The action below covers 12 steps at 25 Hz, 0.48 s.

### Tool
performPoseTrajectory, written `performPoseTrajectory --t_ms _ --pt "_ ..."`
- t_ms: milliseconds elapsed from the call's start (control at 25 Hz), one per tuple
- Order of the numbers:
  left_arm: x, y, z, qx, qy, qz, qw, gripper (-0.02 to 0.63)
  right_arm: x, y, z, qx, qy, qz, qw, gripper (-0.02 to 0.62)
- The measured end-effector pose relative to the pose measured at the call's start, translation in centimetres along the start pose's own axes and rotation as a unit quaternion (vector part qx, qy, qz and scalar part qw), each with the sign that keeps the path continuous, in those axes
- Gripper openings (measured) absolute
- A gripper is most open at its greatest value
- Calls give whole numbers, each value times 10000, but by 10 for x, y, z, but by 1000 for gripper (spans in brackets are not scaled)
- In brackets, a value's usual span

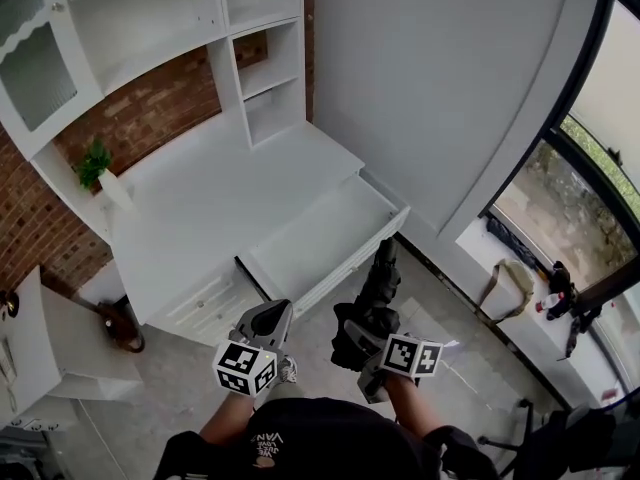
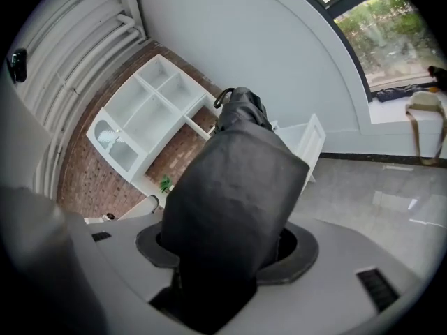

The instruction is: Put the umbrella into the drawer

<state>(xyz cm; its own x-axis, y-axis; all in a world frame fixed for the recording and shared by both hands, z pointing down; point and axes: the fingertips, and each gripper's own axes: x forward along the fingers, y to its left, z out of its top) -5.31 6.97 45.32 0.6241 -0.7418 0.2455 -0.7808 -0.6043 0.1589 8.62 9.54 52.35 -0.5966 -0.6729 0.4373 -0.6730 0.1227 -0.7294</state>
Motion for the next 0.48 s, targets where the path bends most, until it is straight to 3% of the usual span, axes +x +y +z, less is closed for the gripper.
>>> performPoseTrajectory --t_ms 480 --pt "43 100 26 195 145 -767 9968 6 99 30 35 324 -526 -409 9973 258"
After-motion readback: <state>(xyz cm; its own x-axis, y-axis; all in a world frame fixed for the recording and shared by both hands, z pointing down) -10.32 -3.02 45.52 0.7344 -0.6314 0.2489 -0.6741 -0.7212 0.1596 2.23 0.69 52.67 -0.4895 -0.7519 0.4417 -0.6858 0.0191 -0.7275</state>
